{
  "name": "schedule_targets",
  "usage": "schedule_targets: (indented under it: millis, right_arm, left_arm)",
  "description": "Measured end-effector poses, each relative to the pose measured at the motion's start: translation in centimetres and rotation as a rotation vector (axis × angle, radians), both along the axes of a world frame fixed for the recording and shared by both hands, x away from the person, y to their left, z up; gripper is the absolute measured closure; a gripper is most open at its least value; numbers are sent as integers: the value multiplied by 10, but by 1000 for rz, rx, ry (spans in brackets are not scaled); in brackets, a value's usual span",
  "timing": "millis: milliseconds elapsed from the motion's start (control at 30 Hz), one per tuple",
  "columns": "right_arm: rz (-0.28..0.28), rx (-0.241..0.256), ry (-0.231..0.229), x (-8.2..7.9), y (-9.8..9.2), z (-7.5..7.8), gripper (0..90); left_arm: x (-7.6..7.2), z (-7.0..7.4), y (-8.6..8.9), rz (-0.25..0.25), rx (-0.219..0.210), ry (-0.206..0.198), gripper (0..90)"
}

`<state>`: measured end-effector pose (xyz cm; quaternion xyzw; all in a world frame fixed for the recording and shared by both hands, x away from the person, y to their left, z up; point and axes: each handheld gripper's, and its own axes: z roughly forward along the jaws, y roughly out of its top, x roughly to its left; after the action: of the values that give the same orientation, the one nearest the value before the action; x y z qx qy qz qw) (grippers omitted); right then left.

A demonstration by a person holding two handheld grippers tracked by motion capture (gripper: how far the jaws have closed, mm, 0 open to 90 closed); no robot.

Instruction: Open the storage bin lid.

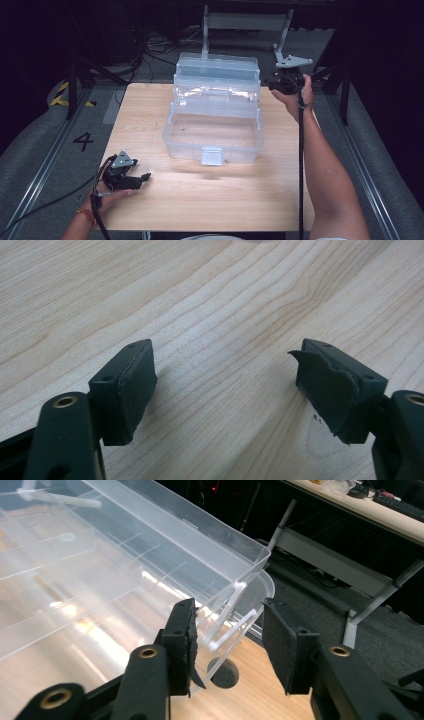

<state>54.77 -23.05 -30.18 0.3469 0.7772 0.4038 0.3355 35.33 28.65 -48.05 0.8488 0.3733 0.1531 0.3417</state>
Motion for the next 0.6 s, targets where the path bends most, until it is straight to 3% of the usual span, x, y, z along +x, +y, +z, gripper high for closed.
schedule_targets:
  millis: [600]
  right_arm:
    - [46, -30, 21, -57, -19, -9, 503]
  left_arm:
    - [0, 0, 0, 0, -4, 9, 245]
